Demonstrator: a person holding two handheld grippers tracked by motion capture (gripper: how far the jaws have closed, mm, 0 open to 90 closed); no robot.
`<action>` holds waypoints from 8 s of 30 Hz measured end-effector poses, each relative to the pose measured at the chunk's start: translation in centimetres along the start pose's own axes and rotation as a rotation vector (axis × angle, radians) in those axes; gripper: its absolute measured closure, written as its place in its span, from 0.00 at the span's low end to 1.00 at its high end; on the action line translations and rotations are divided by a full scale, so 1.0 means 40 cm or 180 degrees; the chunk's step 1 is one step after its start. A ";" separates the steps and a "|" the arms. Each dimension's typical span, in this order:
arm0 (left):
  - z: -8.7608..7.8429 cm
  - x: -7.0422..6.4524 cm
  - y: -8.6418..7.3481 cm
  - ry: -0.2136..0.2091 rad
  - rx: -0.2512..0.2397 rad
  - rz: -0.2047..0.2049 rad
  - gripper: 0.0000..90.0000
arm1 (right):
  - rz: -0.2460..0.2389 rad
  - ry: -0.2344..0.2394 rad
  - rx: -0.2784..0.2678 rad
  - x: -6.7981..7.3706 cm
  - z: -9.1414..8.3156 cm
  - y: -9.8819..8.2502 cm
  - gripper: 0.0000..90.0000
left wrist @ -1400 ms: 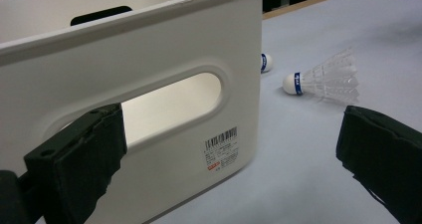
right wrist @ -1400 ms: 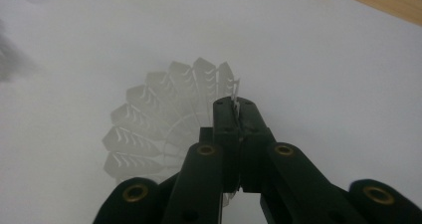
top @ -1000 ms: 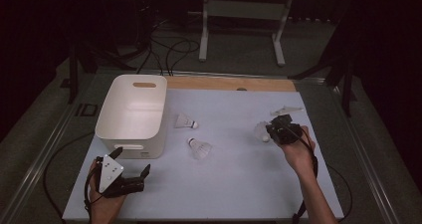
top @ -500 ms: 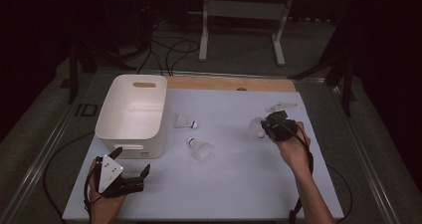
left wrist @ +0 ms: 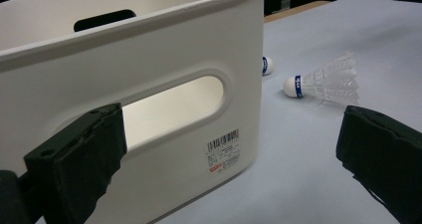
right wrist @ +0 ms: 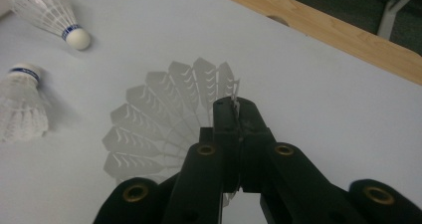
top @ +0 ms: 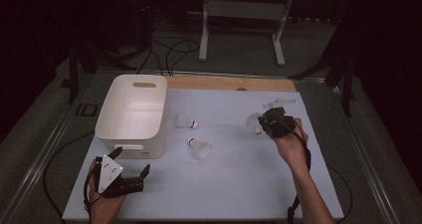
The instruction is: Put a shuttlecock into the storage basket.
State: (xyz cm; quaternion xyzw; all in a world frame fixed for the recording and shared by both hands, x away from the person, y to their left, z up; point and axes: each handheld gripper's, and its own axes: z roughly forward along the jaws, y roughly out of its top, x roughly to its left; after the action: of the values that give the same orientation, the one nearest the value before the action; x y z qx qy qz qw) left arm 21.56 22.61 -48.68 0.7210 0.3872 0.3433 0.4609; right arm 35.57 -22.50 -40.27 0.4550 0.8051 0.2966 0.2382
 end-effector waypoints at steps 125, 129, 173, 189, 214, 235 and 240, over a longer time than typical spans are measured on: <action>-0.003 0.007 -0.001 0.0008 -0.0025 -0.0042 0.00 | -0.0199 0.0490 -0.0527 0.167 0.016 0.242 0.99; -0.003 0.008 -0.001 0.0012 -0.0027 -0.0045 0.00 | -0.0189 0.0499 -0.0536 0.171 0.017 0.246 0.99; -0.004 0.010 -0.002 0.0025 -0.0034 -0.0057 0.00 | -0.0248 0.0704 -0.0742 0.241 0.040 0.272 0.99; -0.004 0.010 -0.002 0.0030 -0.0024 -0.0056 0.00 | -0.0285 0.0803 -0.0763 0.267 0.041 0.291 0.99; -0.004 0.011 -0.002 0.0032 -0.0019 -0.0055 0.00 | -0.0314 0.0924 -0.0809 0.315 0.049 0.322 0.99; -0.005 0.013 -0.003 0.0036 -0.0022 -0.0058 0.00 | -0.0332 0.1052 -0.0835 0.369 0.056 0.342 0.99; -0.006 0.014 -0.003 0.0038 -0.0022 -0.0055 0.00 | -0.0351 0.1096 -0.0855 0.387 0.059 0.348 0.99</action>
State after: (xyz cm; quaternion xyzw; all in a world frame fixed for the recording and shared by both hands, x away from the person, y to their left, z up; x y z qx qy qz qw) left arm 21.59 23.22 -48.61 0.7140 0.3950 0.3449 0.4640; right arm 38.04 -2.66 -34.01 0.3172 0.8108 0.4611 0.1715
